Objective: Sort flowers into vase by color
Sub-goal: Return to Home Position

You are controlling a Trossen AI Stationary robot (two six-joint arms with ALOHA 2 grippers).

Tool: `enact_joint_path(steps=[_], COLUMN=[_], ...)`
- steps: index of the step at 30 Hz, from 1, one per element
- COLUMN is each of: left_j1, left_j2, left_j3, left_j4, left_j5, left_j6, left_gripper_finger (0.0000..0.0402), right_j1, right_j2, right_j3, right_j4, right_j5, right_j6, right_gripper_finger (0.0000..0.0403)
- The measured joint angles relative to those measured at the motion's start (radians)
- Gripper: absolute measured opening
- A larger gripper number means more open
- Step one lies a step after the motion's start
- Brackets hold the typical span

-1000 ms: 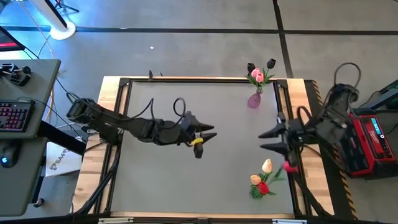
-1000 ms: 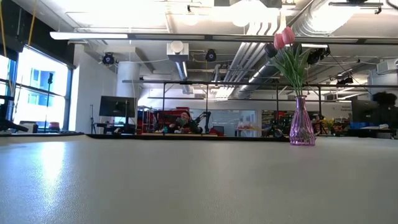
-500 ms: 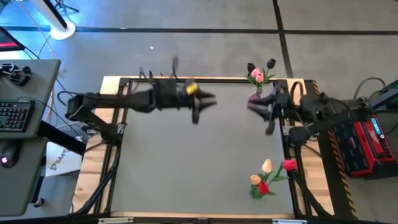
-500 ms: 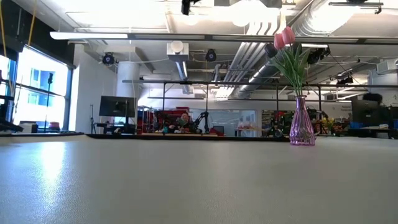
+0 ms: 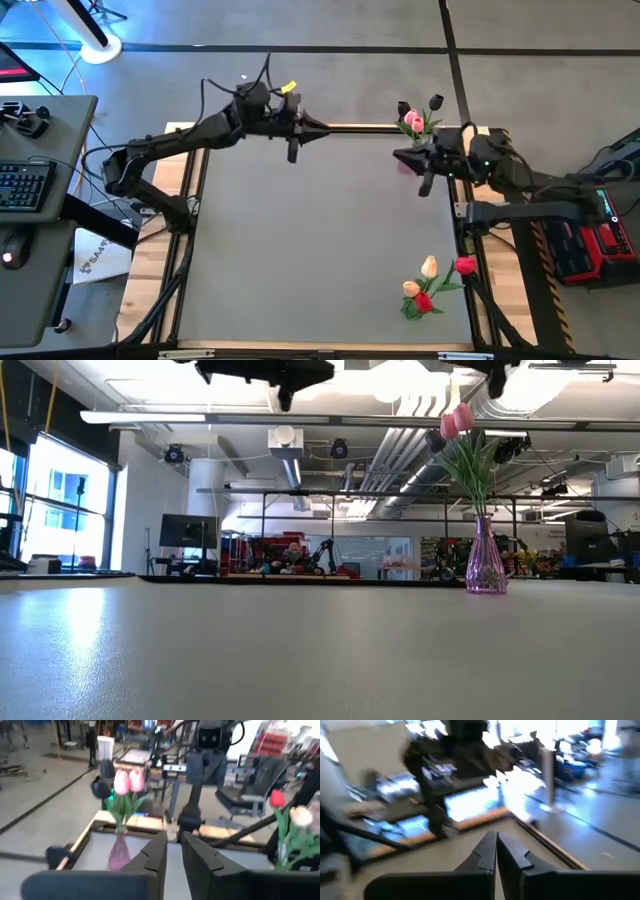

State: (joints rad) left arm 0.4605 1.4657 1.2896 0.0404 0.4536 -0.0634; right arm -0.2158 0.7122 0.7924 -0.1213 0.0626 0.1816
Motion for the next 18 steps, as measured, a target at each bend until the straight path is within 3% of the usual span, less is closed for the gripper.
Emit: enact_joint_path(steps=[3, 7, 18], left_j1=[-0.009, -0.044, -0.164], left_j2=[-0.037, -0.062, -0.079], left_j3=[0.0, 0.0, 0.0], left_j4=[-0.097, -0.174, -0.256], left_j5=[-0.085, -0.184, -0.283], left_j6=[0.021, 0.045, -0.032], left_gripper_finger=[0.0026, 0.0003, 0.0001], right_j1=[-0.042, -0.093, -0.174], right_j2=[-0.015, -0.06, -0.284], right_j3=[-0.071, -0.125, -0.252], right_j4=[0.114, 0.112, 0.139], right_j5=[-0.111, -0.204, -0.299], right_j6=[0.008, 0.023, 0.194], right_gripper_finger=[0.0002, 0.0001, 0.0])
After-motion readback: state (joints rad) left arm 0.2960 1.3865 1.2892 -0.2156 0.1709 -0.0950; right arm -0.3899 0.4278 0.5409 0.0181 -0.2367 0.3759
